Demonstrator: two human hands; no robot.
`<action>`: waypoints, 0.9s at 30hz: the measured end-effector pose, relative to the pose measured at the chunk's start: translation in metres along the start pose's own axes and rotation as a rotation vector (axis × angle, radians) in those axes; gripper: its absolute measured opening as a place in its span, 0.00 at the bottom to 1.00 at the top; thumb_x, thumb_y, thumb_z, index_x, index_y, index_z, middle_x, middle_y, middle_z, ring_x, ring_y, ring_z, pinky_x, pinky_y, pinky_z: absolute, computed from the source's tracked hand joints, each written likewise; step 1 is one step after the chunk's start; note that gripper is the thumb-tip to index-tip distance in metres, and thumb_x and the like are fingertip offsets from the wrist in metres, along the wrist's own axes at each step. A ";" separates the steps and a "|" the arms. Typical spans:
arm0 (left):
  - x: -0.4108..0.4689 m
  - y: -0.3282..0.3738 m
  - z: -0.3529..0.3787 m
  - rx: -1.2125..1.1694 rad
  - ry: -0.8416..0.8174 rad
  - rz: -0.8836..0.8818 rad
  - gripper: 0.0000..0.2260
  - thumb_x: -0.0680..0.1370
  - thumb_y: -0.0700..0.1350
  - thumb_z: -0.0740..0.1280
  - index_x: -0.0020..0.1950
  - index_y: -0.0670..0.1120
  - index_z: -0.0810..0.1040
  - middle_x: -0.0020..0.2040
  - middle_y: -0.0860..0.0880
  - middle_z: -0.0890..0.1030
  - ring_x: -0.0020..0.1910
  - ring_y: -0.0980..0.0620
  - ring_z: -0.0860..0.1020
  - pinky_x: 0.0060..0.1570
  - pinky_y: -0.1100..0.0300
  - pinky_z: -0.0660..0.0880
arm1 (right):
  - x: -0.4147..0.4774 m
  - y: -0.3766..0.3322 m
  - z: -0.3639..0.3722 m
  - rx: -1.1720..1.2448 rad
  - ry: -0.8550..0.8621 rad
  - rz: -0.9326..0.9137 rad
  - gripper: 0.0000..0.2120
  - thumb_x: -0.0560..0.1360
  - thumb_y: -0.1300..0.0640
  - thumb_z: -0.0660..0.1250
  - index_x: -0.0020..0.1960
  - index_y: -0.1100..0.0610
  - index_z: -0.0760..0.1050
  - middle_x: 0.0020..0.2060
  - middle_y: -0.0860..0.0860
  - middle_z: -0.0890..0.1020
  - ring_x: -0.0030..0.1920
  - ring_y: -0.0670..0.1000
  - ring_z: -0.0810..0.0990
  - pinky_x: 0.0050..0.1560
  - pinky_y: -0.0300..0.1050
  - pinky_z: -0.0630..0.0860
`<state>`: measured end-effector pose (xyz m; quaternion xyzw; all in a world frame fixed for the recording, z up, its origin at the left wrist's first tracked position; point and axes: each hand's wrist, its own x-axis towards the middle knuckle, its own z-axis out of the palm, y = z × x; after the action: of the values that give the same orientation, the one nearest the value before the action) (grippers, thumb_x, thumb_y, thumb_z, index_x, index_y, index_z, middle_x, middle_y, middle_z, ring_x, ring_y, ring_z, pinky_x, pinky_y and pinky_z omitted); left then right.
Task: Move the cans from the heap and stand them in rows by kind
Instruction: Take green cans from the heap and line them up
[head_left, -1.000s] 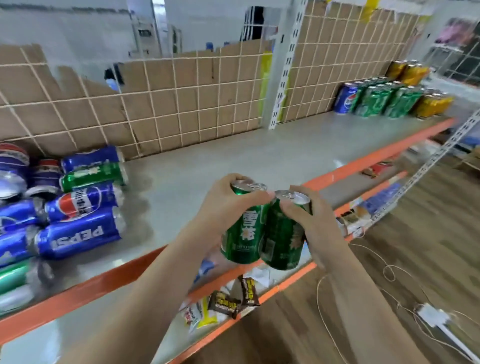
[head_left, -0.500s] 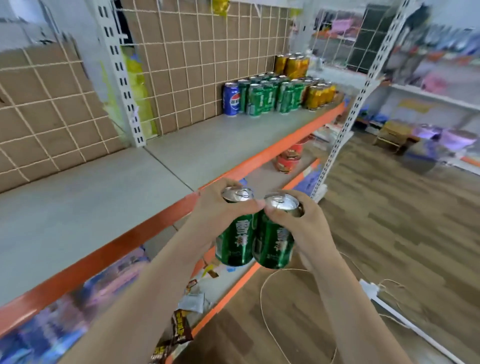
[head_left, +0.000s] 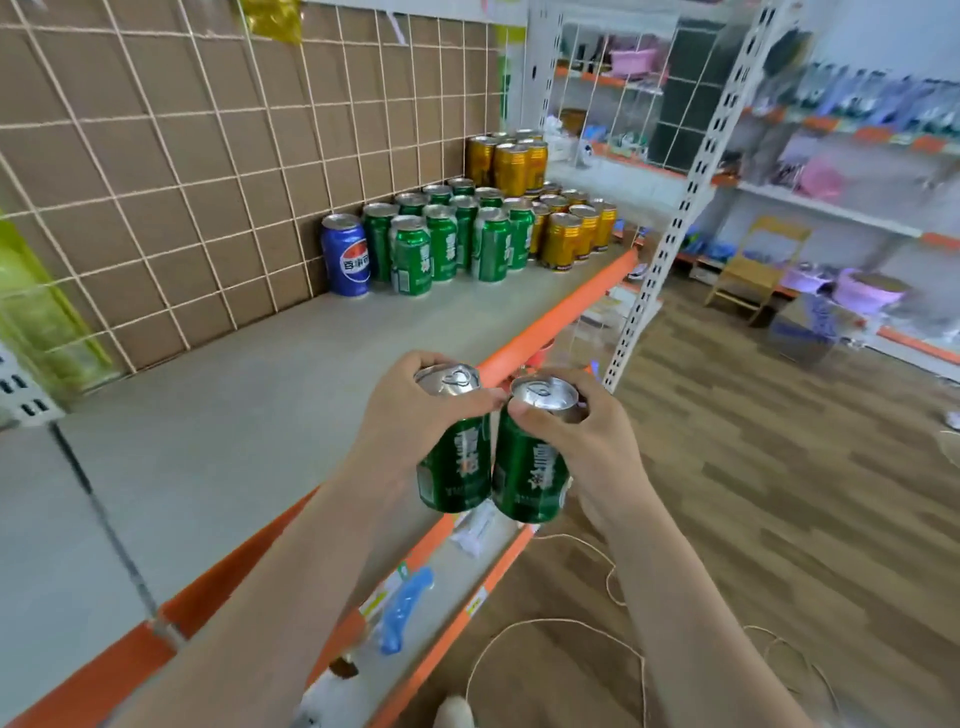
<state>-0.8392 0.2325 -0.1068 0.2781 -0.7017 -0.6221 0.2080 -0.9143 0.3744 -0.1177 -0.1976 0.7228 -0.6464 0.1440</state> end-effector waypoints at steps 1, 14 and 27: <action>0.015 0.004 0.005 -0.015 0.012 -0.002 0.23 0.55 0.49 0.81 0.45 0.50 0.77 0.43 0.50 0.82 0.43 0.52 0.81 0.45 0.59 0.78 | 0.019 -0.001 -0.005 -0.006 -0.009 0.002 0.22 0.62 0.53 0.78 0.54 0.54 0.77 0.47 0.51 0.83 0.46 0.49 0.82 0.48 0.44 0.77; 0.163 0.021 0.039 0.184 0.186 -0.003 0.24 0.60 0.46 0.80 0.53 0.48 0.76 0.50 0.49 0.80 0.50 0.52 0.78 0.52 0.55 0.75 | 0.217 0.006 -0.013 -0.127 -0.196 -0.050 0.22 0.62 0.48 0.78 0.53 0.47 0.76 0.53 0.52 0.78 0.52 0.48 0.77 0.52 0.47 0.76; 0.266 0.027 0.075 0.249 0.621 -0.098 0.25 0.62 0.45 0.79 0.56 0.47 0.77 0.49 0.53 0.80 0.52 0.52 0.78 0.52 0.55 0.76 | 0.390 -0.005 0.018 -0.661 -0.518 -0.561 0.38 0.54 0.25 0.65 0.57 0.45 0.75 0.56 0.47 0.79 0.61 0.54 0.71 0.58 0.50 0.65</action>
<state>-1.0922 0.1185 -0.1049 0.5109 -0.6612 -0.4265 0.3463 -1.2487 0.1747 -0.0962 -0.5734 0.7483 -0.3263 0.0690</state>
